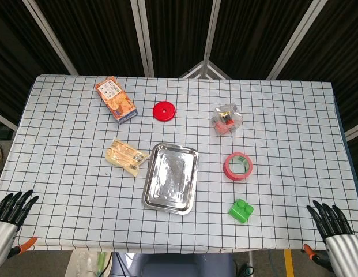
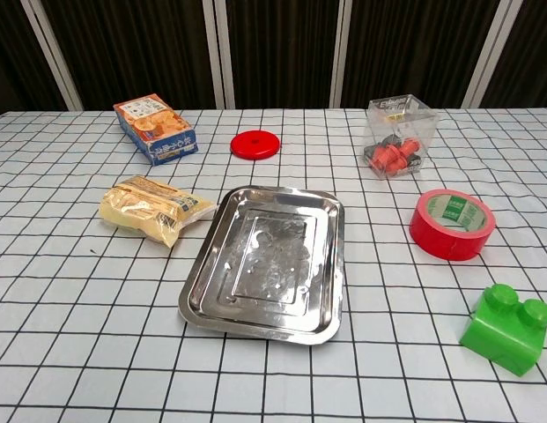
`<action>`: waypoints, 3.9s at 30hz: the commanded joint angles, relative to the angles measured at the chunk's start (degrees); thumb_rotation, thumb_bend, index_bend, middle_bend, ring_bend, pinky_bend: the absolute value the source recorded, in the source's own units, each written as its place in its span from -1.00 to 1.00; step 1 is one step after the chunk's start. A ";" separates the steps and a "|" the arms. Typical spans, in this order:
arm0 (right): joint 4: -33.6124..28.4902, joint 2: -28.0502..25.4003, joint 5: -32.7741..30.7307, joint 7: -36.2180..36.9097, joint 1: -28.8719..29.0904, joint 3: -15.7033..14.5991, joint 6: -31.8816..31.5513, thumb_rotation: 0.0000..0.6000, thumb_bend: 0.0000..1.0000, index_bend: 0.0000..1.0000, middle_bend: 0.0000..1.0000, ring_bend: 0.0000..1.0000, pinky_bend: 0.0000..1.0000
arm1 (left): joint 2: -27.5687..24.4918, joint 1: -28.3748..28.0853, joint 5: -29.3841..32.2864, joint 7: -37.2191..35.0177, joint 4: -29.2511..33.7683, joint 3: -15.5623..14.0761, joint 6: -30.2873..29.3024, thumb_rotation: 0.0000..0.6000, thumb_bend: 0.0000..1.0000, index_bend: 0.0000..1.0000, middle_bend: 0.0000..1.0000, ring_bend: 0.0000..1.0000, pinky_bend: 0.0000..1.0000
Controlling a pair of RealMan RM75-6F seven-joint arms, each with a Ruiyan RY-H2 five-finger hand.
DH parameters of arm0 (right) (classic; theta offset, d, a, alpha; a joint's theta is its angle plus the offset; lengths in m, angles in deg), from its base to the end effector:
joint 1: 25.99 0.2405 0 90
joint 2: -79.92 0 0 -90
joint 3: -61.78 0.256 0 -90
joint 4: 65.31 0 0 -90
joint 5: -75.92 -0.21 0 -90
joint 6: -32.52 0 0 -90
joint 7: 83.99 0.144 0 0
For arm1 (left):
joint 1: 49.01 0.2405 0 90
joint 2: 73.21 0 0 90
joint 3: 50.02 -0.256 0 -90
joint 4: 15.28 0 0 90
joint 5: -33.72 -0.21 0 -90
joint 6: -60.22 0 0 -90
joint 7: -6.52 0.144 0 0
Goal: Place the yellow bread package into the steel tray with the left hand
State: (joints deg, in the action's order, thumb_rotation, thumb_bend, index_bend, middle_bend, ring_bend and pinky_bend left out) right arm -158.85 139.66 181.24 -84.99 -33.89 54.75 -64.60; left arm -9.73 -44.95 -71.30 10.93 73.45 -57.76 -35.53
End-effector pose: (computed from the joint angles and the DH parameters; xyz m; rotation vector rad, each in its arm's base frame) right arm -0.2945 -0.0738 0.1676 1.5343 -0.8749 0.9122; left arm -0.3020 0.0895 0.1494 -1.6210 -0.7895 -0.8810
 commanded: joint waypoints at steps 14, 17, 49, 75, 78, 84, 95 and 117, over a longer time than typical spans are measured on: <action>-0.10 -0.32 -3.88 3.00 2.33 1.86 3.31 1.00 -0.40 -1.00 -1.00 -1.00 -1.00 | 9.24 -13.54 9.11 11.90 2.86 11.65 18.05 1.00 -0.84 -1.00 -1.00 -1.00 -0.98; -0.38 -0.29 -5.37 3.06 3.26 2.39 5.21 1.00 -0.41 -1.00 -1.00 -1.00 -1.00 | 11.60 -18.80 16.50 16.17 4.38 16.11 26.15 1.00 -0.73 -1.00 -1.00 -1.00 -0.98; 0.82 -2.05 -20.20 8.68 7.30 7.21 15.06 1.00 -0.41 -1.00 -1.00 -1.00 -1.00 | 36.53 -44.61 44.51 36.25 -18.42 21.88 42.37 1.00 -0.20 -0.66 -0.29 -0.29 -0.59; 1.59 -3.49 -19.51 13.51 8.46 6.92 17.01 1.00 -0.40 -1.00 -1.00 -1.00 -1.00 | 41.40 -53.64 45.49 46.98 -2.80 25.08 34.46 1.00 -0.22 -0.56 -0.16 -0.17 -0.57; 2.33 -3.77 -19.76 15.40 8.65 7.04 17.39 1.00 -0.41 -1.00 -1.00 -1.00 -1.00 | 45.50 -56.24 48.78 50.72 -7.33 25.12 35.14 1.00 -0.28 -0.57 -0.18 -0.19 -0.58; 3.76 -4.12 -20.63 17.66 8.82 7.25 18.12 1.00 -0.41 -1.00 -1.00 -1.00 -1.00 | 49.48 -59.03 54.91 54.49 -12.22 24.48 37.73 1.00 -0.67 -0.90 -0.54 -0.66 -0.76; 3.78 -3.89 -21.09 17.49 8.83 7.31 18.32 1.00 -0.40 -1.00 -1.00 -1.00 -1.00 | 42.22 -57.61 49.98 44.06 -0.34 22.20 41.32 0.82 -0.93 -1.00 -1.00 -1.00 -0.94; -0.05 -1.97 -10.52 8.10 6.58 3.34 10.91 1.00 -0.40 -1.00 -1.00 -1.00 -1.00 | 5.63 -9.74 14.20 13.82 10.82 -14.19 -6.47 0.92 -0.97 -1.00 -1.00 -1.00 -0.94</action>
State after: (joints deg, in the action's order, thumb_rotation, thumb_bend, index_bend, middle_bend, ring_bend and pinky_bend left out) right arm -159.18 137.66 169.72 -77.64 -27.28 58.57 -53.27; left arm -3.37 -60.19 -54.42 30.15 90.34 -70.59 -36.18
